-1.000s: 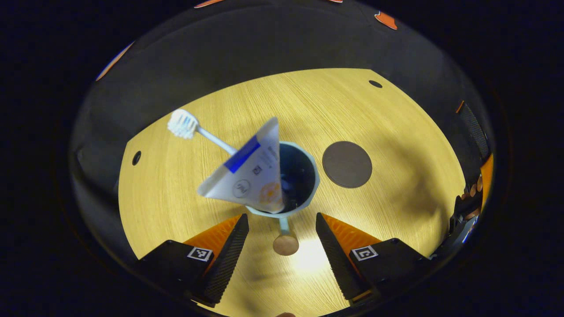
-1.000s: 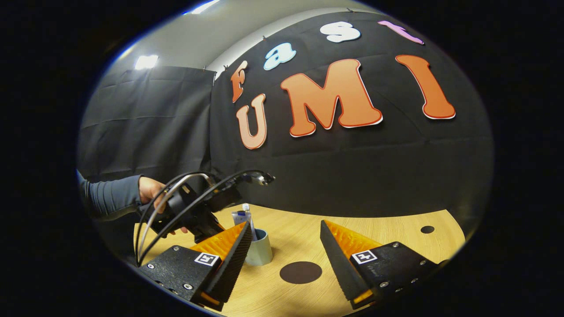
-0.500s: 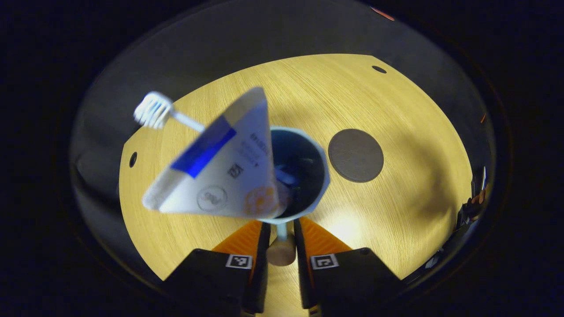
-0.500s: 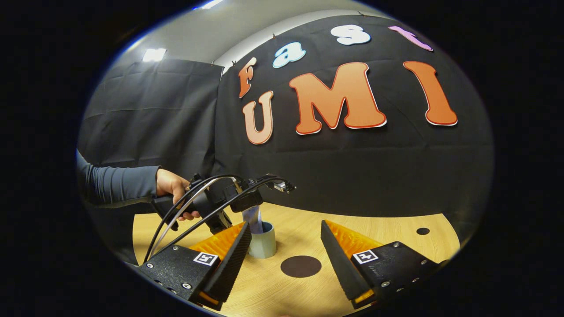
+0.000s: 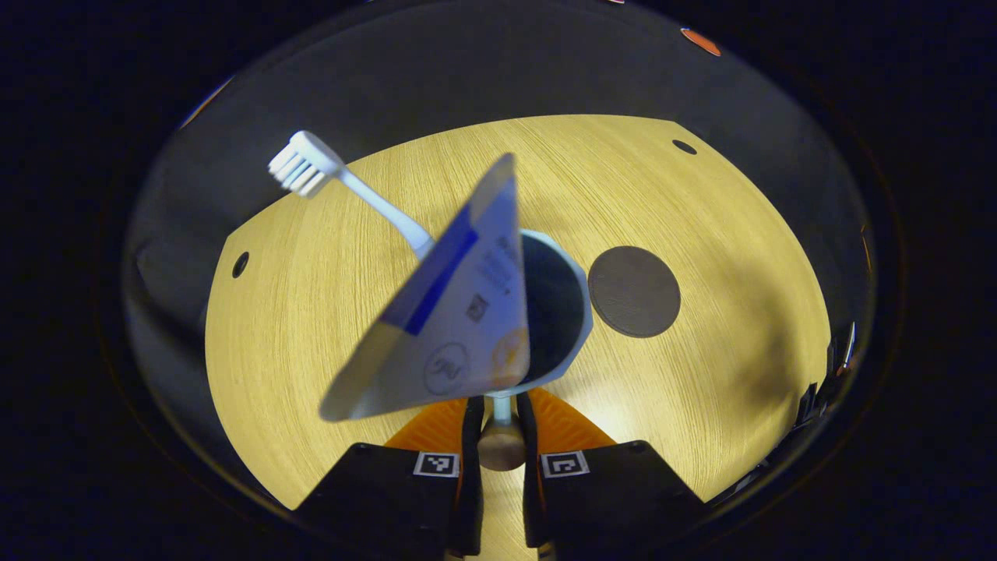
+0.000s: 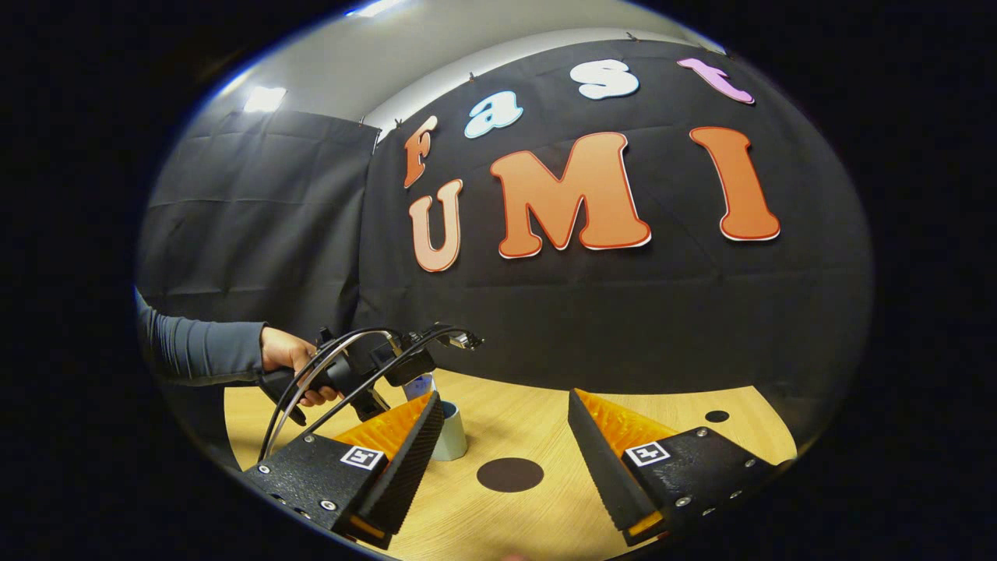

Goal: Put the toothbrush and toothpaste on the desktop into the cup, then pick up the cup and place it on the coaster on the desktop.

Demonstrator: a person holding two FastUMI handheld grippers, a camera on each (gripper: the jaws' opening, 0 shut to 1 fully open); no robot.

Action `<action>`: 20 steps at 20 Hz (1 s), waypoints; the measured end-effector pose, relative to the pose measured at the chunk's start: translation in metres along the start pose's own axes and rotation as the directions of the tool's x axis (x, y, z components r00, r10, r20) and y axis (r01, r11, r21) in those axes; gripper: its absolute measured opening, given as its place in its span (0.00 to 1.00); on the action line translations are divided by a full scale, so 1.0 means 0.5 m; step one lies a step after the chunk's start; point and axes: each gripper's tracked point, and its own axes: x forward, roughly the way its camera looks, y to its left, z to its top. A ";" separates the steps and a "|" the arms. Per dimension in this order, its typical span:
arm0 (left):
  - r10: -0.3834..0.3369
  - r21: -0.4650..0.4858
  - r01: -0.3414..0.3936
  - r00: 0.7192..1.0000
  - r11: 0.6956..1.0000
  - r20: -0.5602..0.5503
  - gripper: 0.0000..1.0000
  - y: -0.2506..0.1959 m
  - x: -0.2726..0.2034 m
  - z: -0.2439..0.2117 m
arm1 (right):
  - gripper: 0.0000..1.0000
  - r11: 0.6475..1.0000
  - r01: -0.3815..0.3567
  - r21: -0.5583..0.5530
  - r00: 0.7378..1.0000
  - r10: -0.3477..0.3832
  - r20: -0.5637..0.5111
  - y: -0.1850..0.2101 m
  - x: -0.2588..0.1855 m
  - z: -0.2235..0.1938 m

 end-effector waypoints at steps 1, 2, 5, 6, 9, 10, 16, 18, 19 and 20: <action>0.002 0.011 -0.002 1.000 1.000 0.011 0.24 -0.013 0.030 0.036 | 0.97 1.000 0.014 0.003 1.000 -0.014 0.005 -0.011 -0.007 0.005; 0.006 0.016 -0.006 1.000 1.000 0.025 0.24 -0.025 0.011 0.055 | 0.97 0.999 0.031 0.008 0.999 -0.031 0.009 -0.022 -0.015 0.010; -0.001 0.055 -0.001 0.999 0.998 0.049 0.24 -0.024 0.026 0.055 | 0.97 0.991 0.131 0.011 0.991 -0.131 0.003 -0.074 -0.037 0.006; -0.007 0.067 0.003 0.998 0.998 0.057 0.24 -0.029 0.030 0.061 | 0.97 0.988 0.155 0.012 0.988 -0.155 0.000 -0.086 -0.047 0.004; -0.022 0.087 0.016 0.997 0.996 0.073 0.24 -0.022 0.030 0.057 | 0.97 0.981 0.192 0.018 0.981 -0.192 -0.006 -0.104 -0.087 0.008; -0.032 0.100 0.024 0.996 0.995 0.078 0.24 -0.021 0.029 0.057 | 0.97 0.979 0.202 0.023 0.979 -0.202 0.002 -0.111 -0.100 0.016; -0.050 0.145 0.039 0.996 0.989 0.074 0.24 -0.010 0.035 0.055 | 0.96 0.969 0.247 0.034 0.968 -0.248 0.043 -0.139 -0.157 0.042; -0.043 0.156 0.033 0.997 0.987 0.060 0.24 -0.005 0.034 0.052 | 0.96 0.963 0.267 0.025 0.963 -0.268 0.038 -0.151 -0.169 0.033; -0.044 0.154 0.035 0.998 0.987 0.053 0.24 -0.009 0.034 0.049 | 0.96 0.960 0.278 0.022 0.959 -0.279 0.041 -0.155 -0.175 0.027; -0.049 0.151 0.042 0.998 0.988 0.044 0.24 -0.011 0.036 0.048 | 0.97 0.958 0.286 0.023 0.957 -0.287 0.042 -0.158 -0.177 0.024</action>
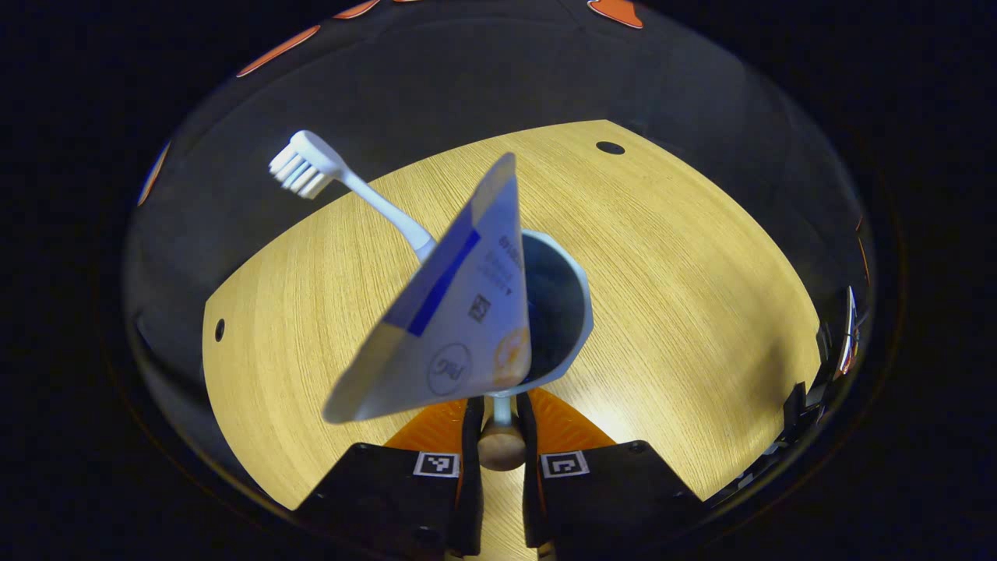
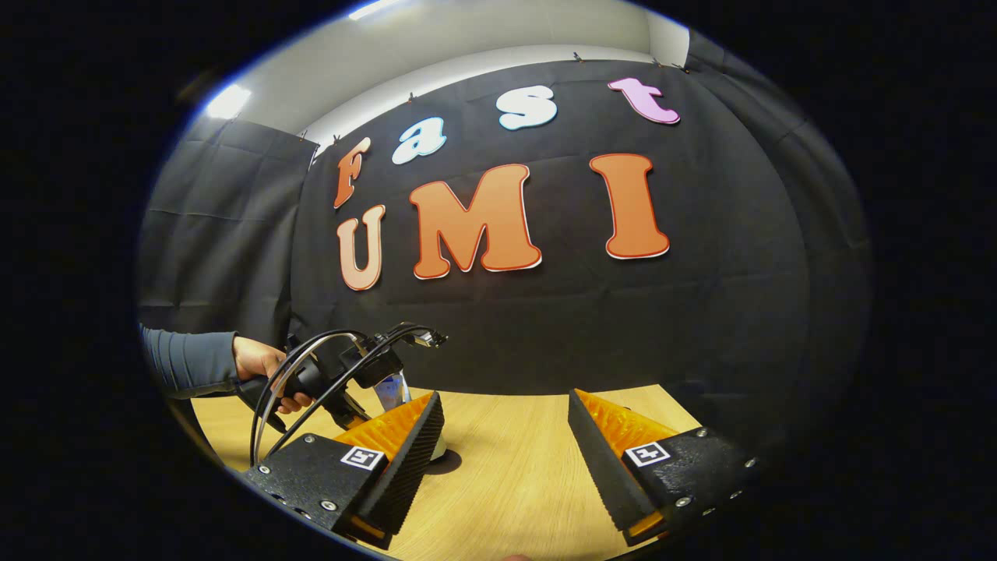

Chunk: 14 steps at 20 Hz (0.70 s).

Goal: Put the toothbrush and toothpaste on the desktop into the cup, then pick up the cup and place it on the coaster on the desktop.

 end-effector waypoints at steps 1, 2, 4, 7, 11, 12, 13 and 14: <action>-0.005 0.001 0.005 1.000 1.000 -0.007 0.24 0.004 0.003 -0.002 | 0.96 1.000 0.005 0.004 1.000 -0.005 -0.004 -0.002 -0.002 -0.005; -0.004 0.004 0.004 1.000 1.000 -0.012 0.24 0.006 0.003 0.000 | 0.96 1.000 0.008 0.004 1.000 -0.008 -0.009 -0.002 -0.001 -0.011; 0.003 0.011 -0.002 1.000 1.000 -0.019 0.24 0.006 0.002 0.001 | 0.96 1.000 0.014 0.000 1.000 -0.014 -0.017 -0.002 -0.003 -0.020; -0.011 0.004 0.011 0.998 1.000 -0.059 0.24 0.008 0.010 0.001 | 0.97 1.000 0.011 0.002 1.000 -0.011 -0.024 0.002 -0.005 -0.031; -0.002 -0.012 0.002 1.000 1.000 -0.018 0.34 0.018 -0.004 0.002 | 0.97 1.000 0.017 0.004 0.999 -0.017 -0.029 0.007 -0.010 -0.035; 0.003 -0.010 -0.003 1.000 1.000 0.000 0.35 0.026 -0.011 0.007 | 0.97 1.000 0.017 0.007 1.000 -0.017 -0.027 0.009 -0.013 -0.034; -0.011 -0.012 0.011 1.000 1.000 0.017 0.51 0.031 -0.014 0.012 | 0.97 1.000 0.015 0.010 1.000 -0.014 -0.025 0.013 -0.013 -0.031; 0.002 0.002 -0.003 0.999 1.000 0.041 0.57 0.043 -0.024 0.019 | 0.97 1.000 0.015 0.012 1.000 -0.015 -0.024 0.018 -0.013 -0.027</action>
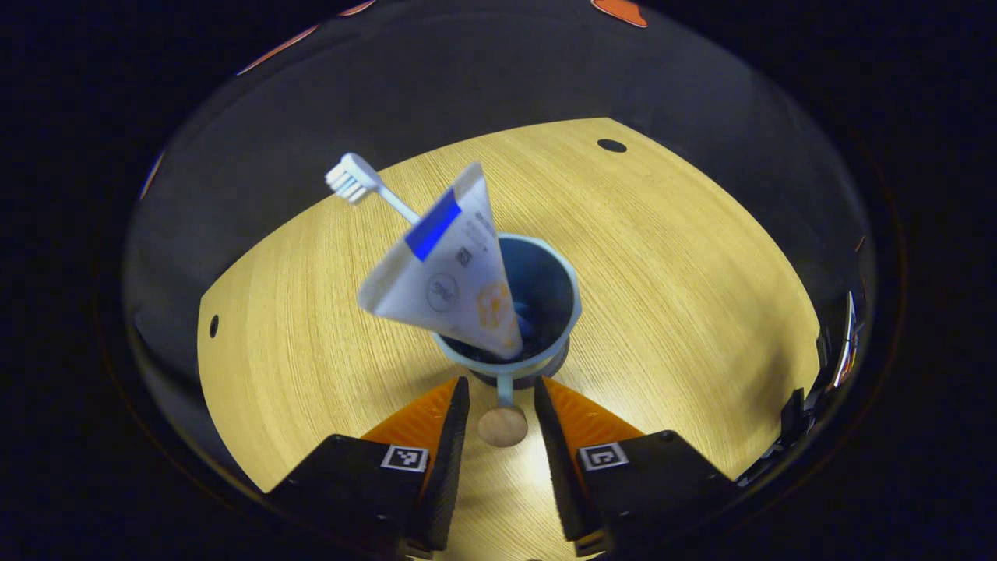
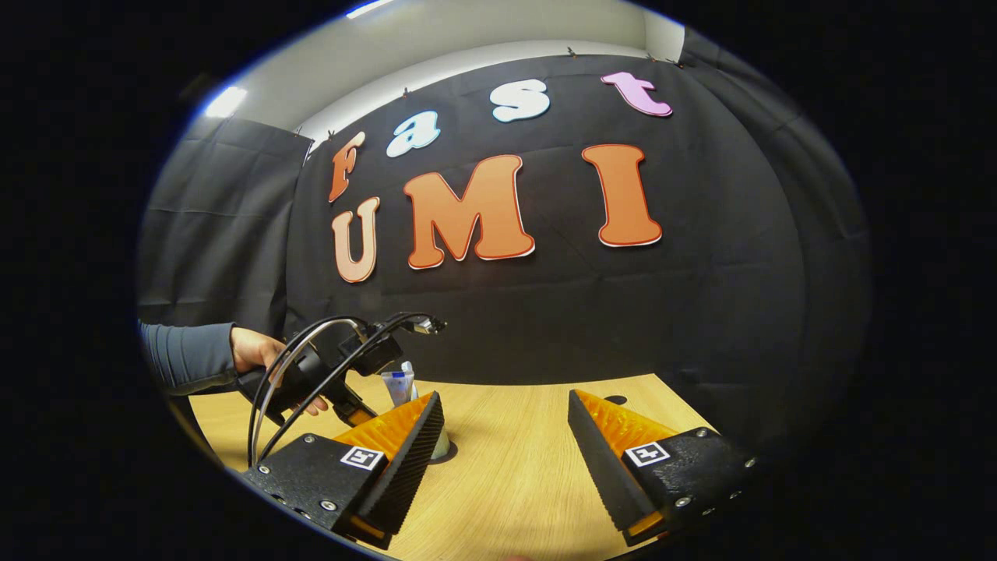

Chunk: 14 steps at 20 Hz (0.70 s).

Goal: Put the toothbrush and toothpaste on the desktop into the cup, then pick up the cup and place it on the coaster on the desktop.

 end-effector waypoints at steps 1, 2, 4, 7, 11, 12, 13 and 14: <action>0.022 0.023 -0.023 0.999 0.999 0.029 0.72 0.016 -0.007 0.008 | 0.97 1.000 -0.004 0.001 1.000 0.004 0.001 0.007 -0.001 0.002; 0.039 0.035 -0.042 0.997 0.998 0.066 0.87 0.031 -0.012 0.015 | 0.96 1.000 -0.006 -0.001 1.000 0.006 0.002 0.015 -0.001 0.006; 0.065 0.037 -0.071 0.989 0.997 0.135 1.00 0.033 -0.044 0.034 | 0.96 1.000 -0.013 -0.014 1.000 0.013 0.007 0.036 -0.002 0.015; 0.077 -0.022 -0.073 0.956 0.997 0.283 1.00 0.048 -0.067 0.049 | 0.96 0.999 0.001 -0.036 0.999 0.000 0.042 0.060 -0.006 0.037; 0.166 -0.105 -0.132 0.869 0.986 0.465 0.99 0.065 -0.092 0.076 | 0.96 0.998 0.003 -0.065 0.998 0.001 0.070 0.101 -0.008 0.056; 0.190 -0.124 -0.147 0.837 0.981 0.513 1.00 0.063 -0.096 0.080 | 0.96 0.998 0.000 -0.065 0.997 0.005 0.078 0.113 -0.007 0.062; 0.209 -0.142 -0.155 0.804 0.978 0.556 0.99 0.065 -0.104 0.077 | 0.96 0.998 -0.004 -0.062 0.996 0.009 0.085 0.123 -0.006 0.066; 0.230 -0.162 -0.165 0.772 0.973 0.592 1.00 0.068 -0.108 0.074 | 0.96 0.998 -0.013 -0.061 0.996 0.018 0.091 0.136 -0.005 0.068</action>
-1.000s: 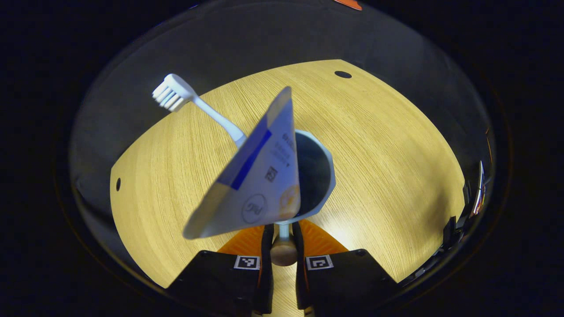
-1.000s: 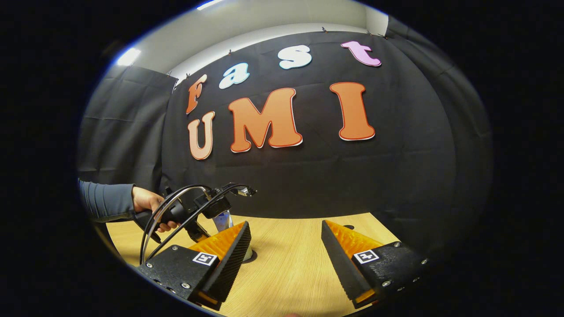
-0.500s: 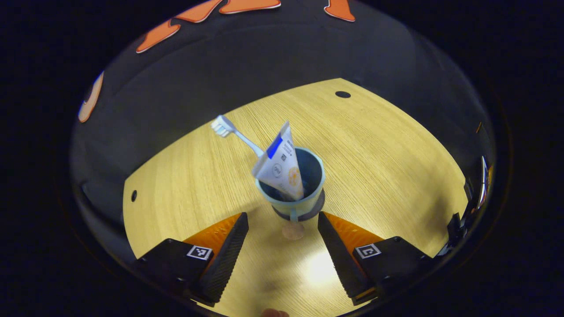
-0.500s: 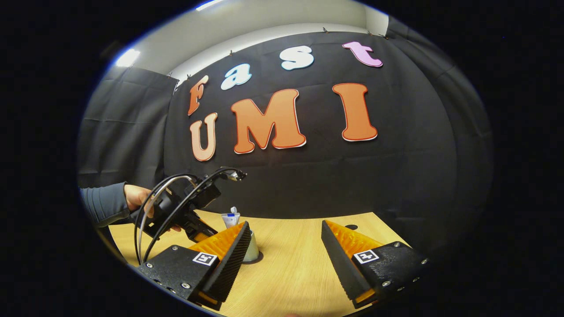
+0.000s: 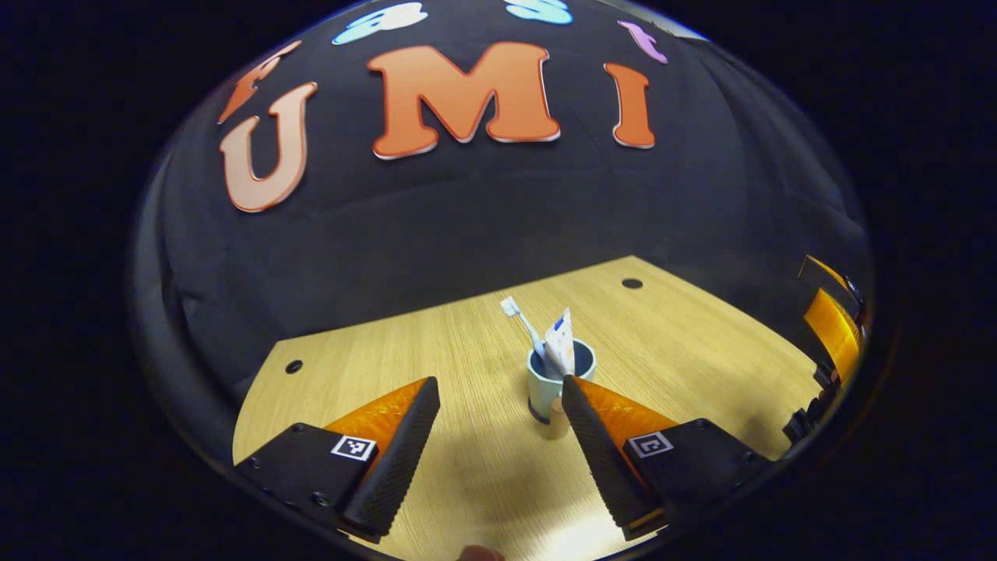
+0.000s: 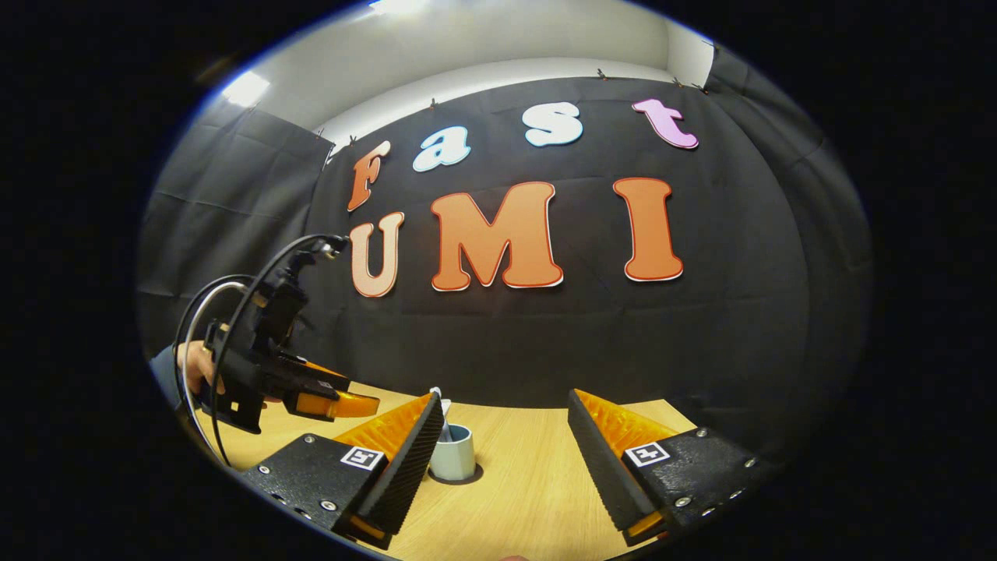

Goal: Put the toothbrush and toothpaste on the desktop into the cup, then pick up the cup and place it on the coaster on the desktop.

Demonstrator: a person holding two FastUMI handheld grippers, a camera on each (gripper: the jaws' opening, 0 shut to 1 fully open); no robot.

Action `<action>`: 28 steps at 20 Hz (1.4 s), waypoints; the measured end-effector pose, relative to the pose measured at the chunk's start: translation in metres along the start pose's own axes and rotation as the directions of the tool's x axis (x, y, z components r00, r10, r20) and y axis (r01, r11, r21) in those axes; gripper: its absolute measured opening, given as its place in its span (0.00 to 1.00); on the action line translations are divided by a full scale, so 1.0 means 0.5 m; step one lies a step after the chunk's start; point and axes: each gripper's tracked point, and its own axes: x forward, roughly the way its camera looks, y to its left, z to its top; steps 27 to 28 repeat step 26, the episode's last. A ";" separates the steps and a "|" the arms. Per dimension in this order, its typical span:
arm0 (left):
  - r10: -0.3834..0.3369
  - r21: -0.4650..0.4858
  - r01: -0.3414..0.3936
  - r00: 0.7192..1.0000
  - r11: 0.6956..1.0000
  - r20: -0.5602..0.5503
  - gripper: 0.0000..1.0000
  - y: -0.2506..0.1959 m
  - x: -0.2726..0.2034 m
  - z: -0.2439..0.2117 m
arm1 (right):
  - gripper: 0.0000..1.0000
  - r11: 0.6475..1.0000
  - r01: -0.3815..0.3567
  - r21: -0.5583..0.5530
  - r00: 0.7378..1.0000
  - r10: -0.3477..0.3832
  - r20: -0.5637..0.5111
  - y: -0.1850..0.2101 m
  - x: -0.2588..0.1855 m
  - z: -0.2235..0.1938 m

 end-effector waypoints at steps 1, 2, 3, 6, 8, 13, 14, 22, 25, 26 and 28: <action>0.025 -0.010 -0.024 0.999 1.000 0.047 1.00 0.006 -0.009 0.004 | 0.96 1.000 -0.008 0.000 1.000 0.008 0.007 0.011 0.000 0.004; 0.049 -0.020 -0.048 0.994 0.999 0.093 1.00 0.010 -0.017 0.012 | 0.96 1.000 -0.017 -0.003 1.000 0.017 0.014 0.022 0.000 0.005; 0.077 -0.029 -0.073 0.987 0.997 0.143 1.00 0.013 -0.022 0.023 | 0.96 1.000 -0.023 -0.009 1.000 0.023 0.021 0.032 0.001 0.007; 0.130 -0.047 -0.122 0.955 0.991 0.267 1.00 0.013 -0.026 0.038 | 0.96 0.999 -0.028 -0.025 0.999 0.029 0.027 0.051 0.007 0.003; 0.171 -0.067 -0.158 0.933 0.985 0.318 1.00 0.014 -0.030 0.039 | 0.96 0.999 -0.028 -0.023 0.999 0.028 0.019 0.064 0.005 -0.004; 0.182 -0.079 -0.164 0.902 0.983 0.392 1.00 0.005 -0.060 0.050 | 0.96 0.999 -0.046 -0.023 0.999 0.046 0.029 0.095 -0.005 -0.004; 0.182 -0.083 -0.162 0.897 0.983 0.403 1.00 0.004 -0.067 0.053 | 0.96 0.998 -0.059 -0.028 0.998 0.060 0.027 0.104 -0.004 -0.012; 0.234 -0.147 -0.187 0.871 0.971 0.432 1.00 0.014 -0.086 0.033 | 0.96 0.996 -0.084 -0.040 0.996 0.085 0.010 0.142 -0.001 -0.031; 0.266 -0.173 -0.210 0.865 0.962 0.427 1.00 0.022 -0.091 0.019 | 0.97 0.996 -0.083 -0.037 0.996 0.084 0.013 0.146 -0.001 -0.033; 0.272 -0.175 -0.217 0.863 0.960 0.426 1.00 0.027 -0.095 0.018 | 0.97 0.996 -0.085 -0.035 0.996 0.086 0.011 0.150 0.000 -0.037; 0.272 -0.175 -0.217 0.863 0.960 0.426 1.00 0.027 -0.095 0.018 | 0.97 0.996 -0.085 -0.035 0.996 0.086 0.011 0.150 0.000 -0.037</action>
